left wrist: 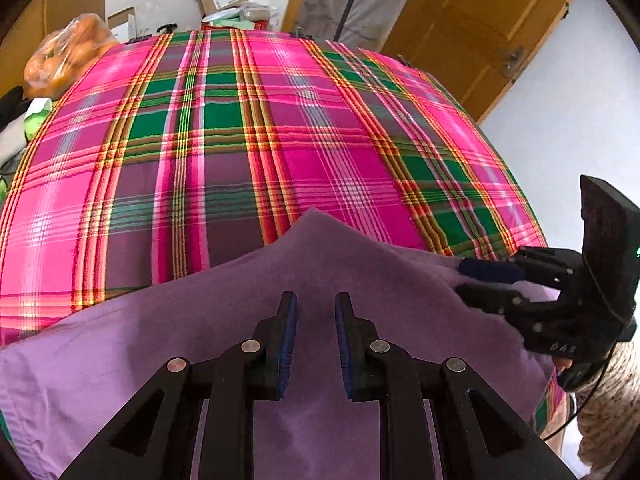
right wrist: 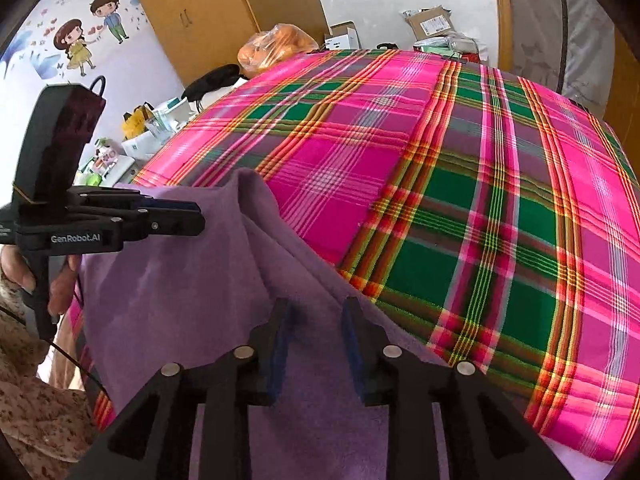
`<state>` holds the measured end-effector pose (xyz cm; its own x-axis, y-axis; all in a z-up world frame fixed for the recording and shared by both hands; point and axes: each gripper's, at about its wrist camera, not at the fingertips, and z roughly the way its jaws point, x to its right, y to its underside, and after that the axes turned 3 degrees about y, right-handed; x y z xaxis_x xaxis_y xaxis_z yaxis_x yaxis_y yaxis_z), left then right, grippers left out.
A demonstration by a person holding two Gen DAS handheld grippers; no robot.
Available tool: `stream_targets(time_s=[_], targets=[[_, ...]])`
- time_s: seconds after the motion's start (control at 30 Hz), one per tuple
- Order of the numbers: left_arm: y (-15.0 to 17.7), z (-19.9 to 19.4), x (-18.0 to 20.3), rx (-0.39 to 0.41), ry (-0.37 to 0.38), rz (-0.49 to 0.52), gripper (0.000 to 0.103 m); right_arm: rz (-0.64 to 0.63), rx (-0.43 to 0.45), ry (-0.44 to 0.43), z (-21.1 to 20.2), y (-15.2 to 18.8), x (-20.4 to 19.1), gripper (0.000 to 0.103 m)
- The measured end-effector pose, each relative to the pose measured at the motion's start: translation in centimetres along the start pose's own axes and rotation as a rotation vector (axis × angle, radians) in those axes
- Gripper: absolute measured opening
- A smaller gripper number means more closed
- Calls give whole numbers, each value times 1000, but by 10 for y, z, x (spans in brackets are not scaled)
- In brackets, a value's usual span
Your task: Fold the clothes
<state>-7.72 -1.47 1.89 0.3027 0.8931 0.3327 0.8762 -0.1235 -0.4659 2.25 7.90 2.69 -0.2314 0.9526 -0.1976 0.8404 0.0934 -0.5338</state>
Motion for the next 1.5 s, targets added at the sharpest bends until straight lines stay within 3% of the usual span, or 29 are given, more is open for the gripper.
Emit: stream_targets(time_s=[0.03, 0.2, 0.53, 0.67, 0.87, 1.0, 1.17, 1.3, 1.43, 1.5], targets=[[-1, 2, 1, -1, 0, 1, 20, 0, 9, 2, 0, 0, 0, 4], [-3, 3, 2, 6, -12, -2, 20, 42, 88, 55, -12, -6, 5, 1], [-6, 10, -1, 1, -22, -18, 20, 144, 71, 59, -1, 0, 26, 5], [-6, 10, 0, 6, -20, -24, 20, 217, 137, 105, -20, 6, 32, 13], [-5, 9, 9, 7, 10, -13, 20, 432, 227, 282, -66, 58, 69, 14], [-4, 12, 12, 4, 19, -14, 20, 564, 255, 440, -102, 102, 97, 28], [-4, 14, 13, 2, 21, -24, 20, 726, 276, 628, -145, 157, 129, 33], [-4, 15, 14, 5, 20, -31, 20, 819, 269, 675, -155, 185, 150, 38], [-3, 15, 14, 5, 16, -38, 20, 884, 264, 629, -149, 204, 161, 38], [-4, 16, 15, 5, 11, -41, 20, 905, 302, 591, -147, 210, 163, 38]])
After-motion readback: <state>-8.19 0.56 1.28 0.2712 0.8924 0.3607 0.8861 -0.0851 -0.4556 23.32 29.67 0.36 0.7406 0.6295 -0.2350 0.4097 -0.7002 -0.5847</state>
